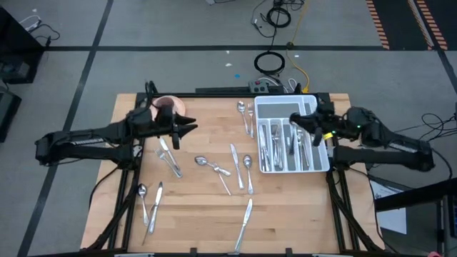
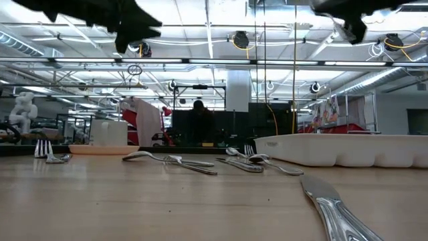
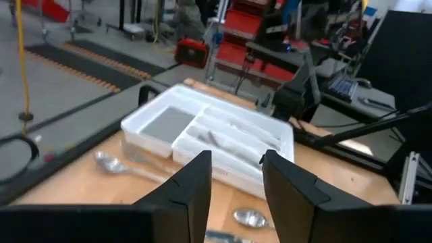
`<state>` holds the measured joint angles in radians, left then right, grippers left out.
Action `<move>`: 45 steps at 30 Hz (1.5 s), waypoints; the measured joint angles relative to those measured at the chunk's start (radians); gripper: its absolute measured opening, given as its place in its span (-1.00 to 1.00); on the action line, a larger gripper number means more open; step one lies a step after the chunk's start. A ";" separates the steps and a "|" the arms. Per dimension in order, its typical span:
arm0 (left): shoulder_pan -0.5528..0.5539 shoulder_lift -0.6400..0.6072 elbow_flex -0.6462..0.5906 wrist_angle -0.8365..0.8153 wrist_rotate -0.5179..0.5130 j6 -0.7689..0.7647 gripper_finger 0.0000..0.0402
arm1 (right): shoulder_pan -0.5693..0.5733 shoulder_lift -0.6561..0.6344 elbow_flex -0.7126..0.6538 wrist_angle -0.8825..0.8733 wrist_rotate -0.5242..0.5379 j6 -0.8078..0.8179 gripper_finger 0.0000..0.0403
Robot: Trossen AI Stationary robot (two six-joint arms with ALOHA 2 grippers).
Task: Sort silverware
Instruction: Put the silver spoon into the silverware rack
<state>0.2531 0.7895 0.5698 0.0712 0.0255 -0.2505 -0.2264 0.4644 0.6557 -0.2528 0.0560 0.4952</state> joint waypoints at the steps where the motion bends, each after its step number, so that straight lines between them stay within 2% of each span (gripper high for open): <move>1: 0.000 0.001 -0.028 0.026 -0.002 -0.008 -0.33 | -0.024 -0.032 -0.007 -0.025 -0.019 0.033 -1.00; 7: -0.013 0.009 -0.157 0.201 -0.029 -0.064 -0.33 | -0.147 -0.180 -0.009 -0.306 -0.072 0.093 -1.00; 12: -0.028 0.009 -0.195 0.248 -0.055 -0.112 -0.33 | -0.227 -0.251 -0.009 -0.461 -0.164 0.096 -1.00; 19: -0.038 0.009 -0.197 0.266 -0.057 -0.136 -0.33 | -0.261 -0.346 -0.010 -0.451 -0.209 0.125 -1.00; 22: -0.038 0.008 -0.197 0.267 -0.057 -0.141 -0.33 | -0.260 -0.399 -0.009 -0.363 -0.351 0.133 -1.00; 24: -0.038 0.008 -0.197 0.272 -0.057 -0.163 -0.33 | -0.260 -0.402 -0.008 -0.265 -0.417 0.194 -1.00; 28: -0.038 0.009 -0.197 0.277 -0.057 -0.217 -0.33 | -0.260 -0.247 -0.006 -0.034 -0.604 0.160 -1.00; 32: -0.038 0.009 -0.197 0.282 -0.057 -0.260 -0.33 | -0.261 0.007 -0.009 0.076 -0.736 -0.002 -1.00; 36: -0.038 0.008 -0.197 0.285 -0.057 -0.270 -0.33 | -0.250 0.285 -0.009 0.275 -0.952 -0.017 -1.00; 38: -0.038 0.008 -0.197 0.286 -0.064 -0.292 -0.33 | -0.225 0.381 -0.010 0.333 -1.039 -0.010 -1.00; 40: -0.038 0.008 -0.197 0.288 -0.068 -0.295 -0.33 | -0.206 0.412 -0.010 0.322 -1.113 -0.034 -1.00; 42: -0.039 0.008 -0.197 0.288 -0.068 -0.300 -0.33 | -0.187 0.397 -0.011 0.211 -1.147 -0.101 -1.00; 45: -0.039 0.008 -0.197 0.288 -0.071 -0.330 -0.33 | -0.144 0.286 -0.067 0.094 -1.138 -0.147 -1.00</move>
<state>0.2142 0.7979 0.3729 0.3592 -0.0451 -0.5803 -0.3703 0.7503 0.5889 -0.1588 -1.0817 0.3477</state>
